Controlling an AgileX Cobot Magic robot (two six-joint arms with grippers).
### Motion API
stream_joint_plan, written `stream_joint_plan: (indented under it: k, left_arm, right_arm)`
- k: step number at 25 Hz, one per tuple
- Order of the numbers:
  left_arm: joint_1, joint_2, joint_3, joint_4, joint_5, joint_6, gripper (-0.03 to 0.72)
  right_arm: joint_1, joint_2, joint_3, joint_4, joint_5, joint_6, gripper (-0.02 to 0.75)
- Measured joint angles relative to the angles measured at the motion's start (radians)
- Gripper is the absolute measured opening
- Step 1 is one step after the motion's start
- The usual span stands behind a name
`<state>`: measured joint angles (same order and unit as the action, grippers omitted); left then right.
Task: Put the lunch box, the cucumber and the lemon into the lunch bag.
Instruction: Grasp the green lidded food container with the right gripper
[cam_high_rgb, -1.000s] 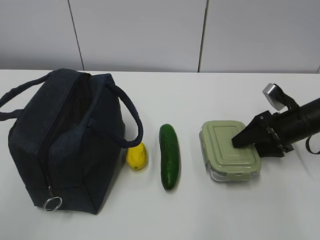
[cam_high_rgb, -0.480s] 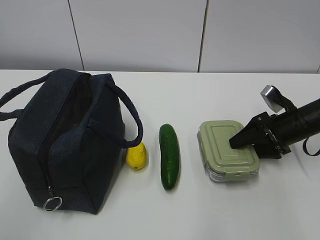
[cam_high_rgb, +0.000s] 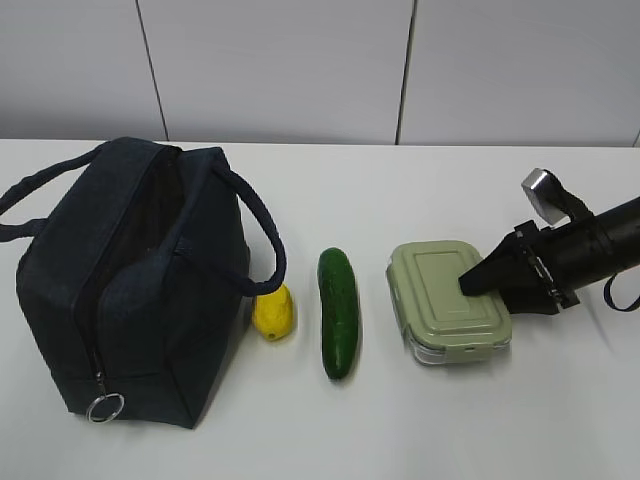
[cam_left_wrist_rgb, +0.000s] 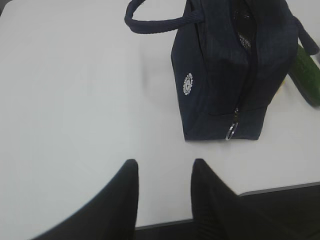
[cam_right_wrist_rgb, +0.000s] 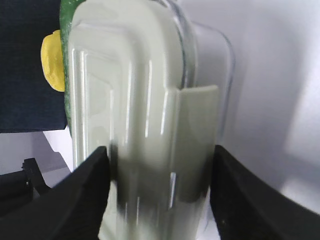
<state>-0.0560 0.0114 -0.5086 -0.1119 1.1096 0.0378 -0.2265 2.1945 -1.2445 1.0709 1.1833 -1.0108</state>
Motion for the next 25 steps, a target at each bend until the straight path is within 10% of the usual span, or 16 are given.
stream_joint_plan:
  k: [25]
  left_arm:
    - [0.0,0.0,0.0,0.0,0.0,0.0,0.239]
  right_arm:
    - [0.0,0.002,-0.001,0.002,0.004,-0.007,0.426]
